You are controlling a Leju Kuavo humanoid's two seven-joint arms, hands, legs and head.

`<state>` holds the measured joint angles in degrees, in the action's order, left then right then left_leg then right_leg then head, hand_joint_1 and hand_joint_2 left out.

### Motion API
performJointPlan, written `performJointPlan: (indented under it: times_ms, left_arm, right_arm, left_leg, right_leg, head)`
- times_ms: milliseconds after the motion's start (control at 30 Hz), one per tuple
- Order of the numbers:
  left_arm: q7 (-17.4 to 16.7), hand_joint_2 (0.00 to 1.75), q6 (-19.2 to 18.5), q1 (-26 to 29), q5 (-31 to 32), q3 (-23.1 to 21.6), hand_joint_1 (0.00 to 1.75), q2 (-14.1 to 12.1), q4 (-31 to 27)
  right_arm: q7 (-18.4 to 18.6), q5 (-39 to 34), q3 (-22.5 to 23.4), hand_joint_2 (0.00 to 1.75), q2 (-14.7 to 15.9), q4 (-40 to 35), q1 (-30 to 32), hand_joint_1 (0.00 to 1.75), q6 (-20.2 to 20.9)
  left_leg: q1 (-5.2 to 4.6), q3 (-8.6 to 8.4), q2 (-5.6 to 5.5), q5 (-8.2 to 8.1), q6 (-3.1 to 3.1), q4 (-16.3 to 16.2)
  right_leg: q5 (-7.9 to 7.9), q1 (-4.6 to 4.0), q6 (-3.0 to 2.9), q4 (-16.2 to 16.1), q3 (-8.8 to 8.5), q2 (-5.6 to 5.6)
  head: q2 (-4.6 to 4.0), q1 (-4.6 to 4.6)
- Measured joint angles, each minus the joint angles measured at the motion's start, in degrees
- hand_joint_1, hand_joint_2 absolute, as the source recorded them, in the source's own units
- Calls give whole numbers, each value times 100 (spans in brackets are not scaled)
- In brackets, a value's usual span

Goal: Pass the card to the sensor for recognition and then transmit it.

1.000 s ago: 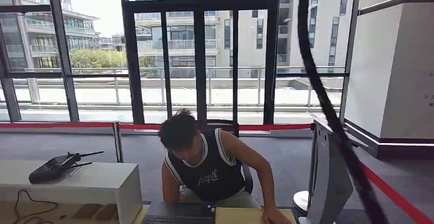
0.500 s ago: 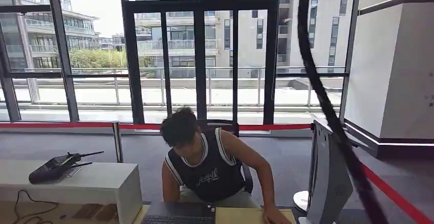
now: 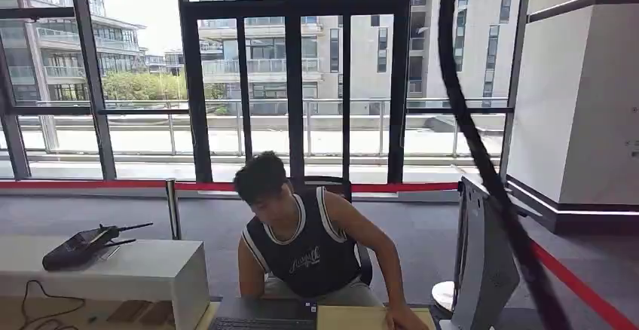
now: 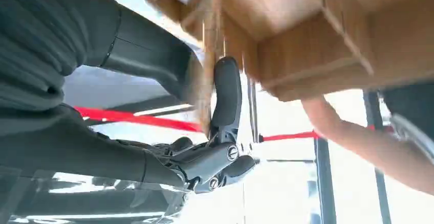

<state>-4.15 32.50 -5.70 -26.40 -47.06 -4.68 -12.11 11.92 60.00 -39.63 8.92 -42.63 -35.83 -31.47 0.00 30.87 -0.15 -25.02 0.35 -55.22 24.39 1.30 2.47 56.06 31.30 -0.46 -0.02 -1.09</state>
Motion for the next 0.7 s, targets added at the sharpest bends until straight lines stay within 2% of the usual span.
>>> performJointPlan:
  times_ms: [200,367,533,700]
  left_arm:
    - [28,0,13,6,-83,0,0,2,0]
    - [9,0,7,7,-81,-2,0,2,0]
    - [15,0,-26,0,-35,-59,0,7,0]
    - [116,0,-70,-13,59,-162,0,7,0]
  right_arm:
    - [350,278,186,175,179,-1073,-62,175,474]
    - [419,415,317,175,278,-1857,-99,175,745]
    - [275,371,341,175,293,-2069,-478,175,1160]
    - [35,214,304,175,158,-1583,-1188,175,1283]
  left_leg:
    - [0,0,0,0,0,0]
    - [0,0,0,0,0,0]
    - [0,2,-1,1,-1,1]
    - [0,3,-2,5,0,0]
  right_leg:
    - [0,0,0,0,0,0]
    - [0,0,0,0,0,0]
    - [-1,0,-2,1,2,0]
    - [-3,0,-2,2,0,0]
  head:
    - [0,0]
    - [0,0]
    - [0,2]
    - [0,0]
